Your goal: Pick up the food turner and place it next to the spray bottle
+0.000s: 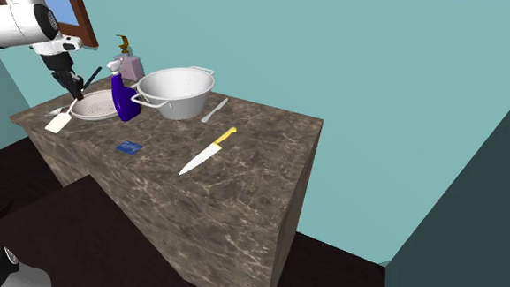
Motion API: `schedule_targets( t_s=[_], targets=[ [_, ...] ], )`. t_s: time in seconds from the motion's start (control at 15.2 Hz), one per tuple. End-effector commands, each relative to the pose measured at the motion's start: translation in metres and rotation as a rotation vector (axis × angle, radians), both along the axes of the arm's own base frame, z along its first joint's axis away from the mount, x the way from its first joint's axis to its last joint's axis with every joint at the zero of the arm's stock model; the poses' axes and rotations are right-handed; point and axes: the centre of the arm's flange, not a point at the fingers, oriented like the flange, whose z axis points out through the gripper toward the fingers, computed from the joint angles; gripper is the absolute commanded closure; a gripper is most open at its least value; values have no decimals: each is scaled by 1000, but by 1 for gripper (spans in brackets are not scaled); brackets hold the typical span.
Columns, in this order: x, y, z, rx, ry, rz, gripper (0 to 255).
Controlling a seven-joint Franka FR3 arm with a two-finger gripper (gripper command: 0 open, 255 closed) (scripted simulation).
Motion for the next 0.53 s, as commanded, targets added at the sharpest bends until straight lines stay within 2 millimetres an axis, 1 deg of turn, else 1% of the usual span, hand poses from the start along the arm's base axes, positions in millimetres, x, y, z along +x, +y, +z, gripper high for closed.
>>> schedule_targets(
  t_s=[0.0,0.46],
  targets=[
    [0,0,-10,0,0,0,255],
    [0,0,-47,0,0,0,255]
  ],
)
